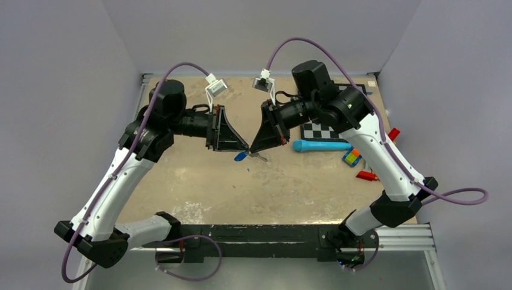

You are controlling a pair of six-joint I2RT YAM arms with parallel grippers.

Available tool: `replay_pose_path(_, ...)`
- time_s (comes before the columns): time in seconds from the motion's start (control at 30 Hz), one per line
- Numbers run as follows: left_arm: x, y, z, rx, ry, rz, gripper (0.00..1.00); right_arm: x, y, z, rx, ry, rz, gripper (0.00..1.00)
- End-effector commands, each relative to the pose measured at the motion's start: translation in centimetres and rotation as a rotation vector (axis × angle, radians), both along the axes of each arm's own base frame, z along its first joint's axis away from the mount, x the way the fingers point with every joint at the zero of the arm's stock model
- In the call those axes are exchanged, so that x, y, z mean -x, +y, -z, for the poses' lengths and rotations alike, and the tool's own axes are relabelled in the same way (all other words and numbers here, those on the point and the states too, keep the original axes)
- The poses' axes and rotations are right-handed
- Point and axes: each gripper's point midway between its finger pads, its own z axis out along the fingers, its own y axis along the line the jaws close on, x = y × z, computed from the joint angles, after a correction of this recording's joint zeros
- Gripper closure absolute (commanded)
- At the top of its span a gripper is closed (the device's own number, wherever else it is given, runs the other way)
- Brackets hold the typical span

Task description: Remove the keys from the keyring

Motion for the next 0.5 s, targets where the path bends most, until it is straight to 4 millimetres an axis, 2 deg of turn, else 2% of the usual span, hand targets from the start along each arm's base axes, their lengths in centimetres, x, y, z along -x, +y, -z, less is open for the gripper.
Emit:
replay_pose_path(0.0,0.28,-0.17,-1.12,0.018,-0.031,0.002,0.76,0.49,-0.01,-1.18,-0.044,-0.047,-0.029,1.0)
replay_pose_path(0.1,0.33,-0.29,-1.01,0.014,-0.031,0.004,0.83,0.56,0.0,-1.15,-0.044,-0.043,-0.033,1.0)
replay_pose_path(0.23,0.5,-0.55,-1.07,0.013,-0.03,0.009,1.0,0.59,0.0,-1.25,-0.048,-0.046,-0.035,1.0)
replay_pose_path(0.47,0.5,-0.43,-1.9,0.02,-0.047,-0.024,1.0,0.42,0.22,-1.56,-0.068,-0.051,-0.028,1.0)
